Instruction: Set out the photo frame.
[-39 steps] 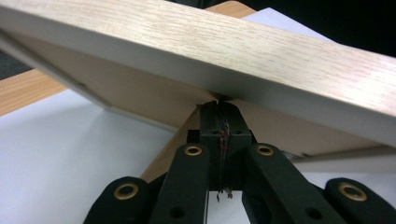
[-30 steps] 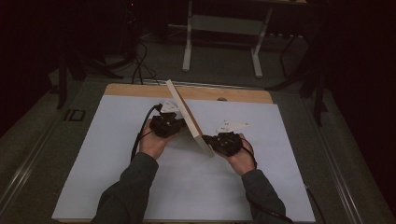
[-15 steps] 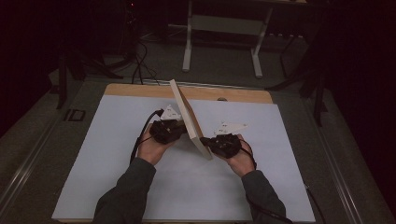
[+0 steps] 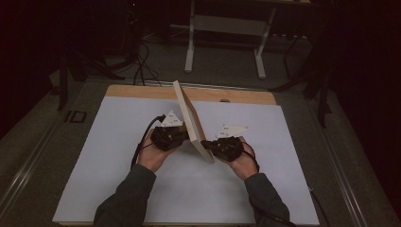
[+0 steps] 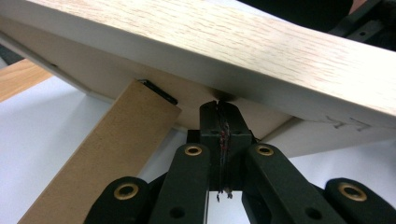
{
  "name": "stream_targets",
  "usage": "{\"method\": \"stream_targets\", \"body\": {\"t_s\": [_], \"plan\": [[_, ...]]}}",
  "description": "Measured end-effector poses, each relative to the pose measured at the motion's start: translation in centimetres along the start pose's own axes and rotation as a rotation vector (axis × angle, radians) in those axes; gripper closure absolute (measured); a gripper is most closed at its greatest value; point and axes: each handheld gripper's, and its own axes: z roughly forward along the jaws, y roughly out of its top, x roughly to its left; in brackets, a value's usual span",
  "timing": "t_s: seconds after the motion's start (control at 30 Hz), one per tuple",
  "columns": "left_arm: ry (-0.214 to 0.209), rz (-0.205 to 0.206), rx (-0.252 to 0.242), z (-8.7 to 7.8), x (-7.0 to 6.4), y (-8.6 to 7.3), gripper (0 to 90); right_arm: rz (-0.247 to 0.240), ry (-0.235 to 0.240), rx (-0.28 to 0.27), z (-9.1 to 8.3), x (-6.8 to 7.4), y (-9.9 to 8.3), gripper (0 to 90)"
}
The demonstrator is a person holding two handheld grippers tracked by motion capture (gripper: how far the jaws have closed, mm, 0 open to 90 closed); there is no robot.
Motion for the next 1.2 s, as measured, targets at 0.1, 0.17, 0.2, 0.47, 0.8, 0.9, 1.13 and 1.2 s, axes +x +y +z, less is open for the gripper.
{"method": "stream_targets", "body": {"t_s": [0.1,0.17,0.2,0.47,0.8,0.9,1.13,1.2], "plan": [[0.0,-0.008,0.002,0.1,0.2,0.0,90.0,-0.006,0.003,-0.002,0.1,0.1,0.0,90.0],[0.0,-0.006,0.007,0.2,0.2,0.0,90.0,-0.006,0.004,-0.002,0.1,0.2,0.1,90.0],[-0.001,-0.005,0.008,0.2,0.3,0.0,90.0,-0.008,0.005,-0.001,0.1,0.2,0.1,90.0],[-0.05,-0.04,0.001,0.2,1.1,-0.1,90.0,-0.01,0.016,-0.004,0.2,0.4,0.3,90.0],[-0.033,-0.06,0.007,0.2,1.8,-0.2,90.0,-0.013,0.028,-0.002,0.9,0.8,0.9,90.0],[-0.037,-0.074,0.002,0.1,2.0,-0.4,90.0,-0.011,0.032,-0.003,1.2,0.9,1.1,90.0],[-0.038,-0.103,-0.011,-0.1,2.6,-0.7,90.0,-0.014,0.038,-0.012,1.8,1.4,1.4,90.0],[-0.04,-0.111,-0.015,-0.2,2.9,-0.9,90.0,-0.01,0.038,-0.013,2.1,1.6,1.5,90.0]]}}
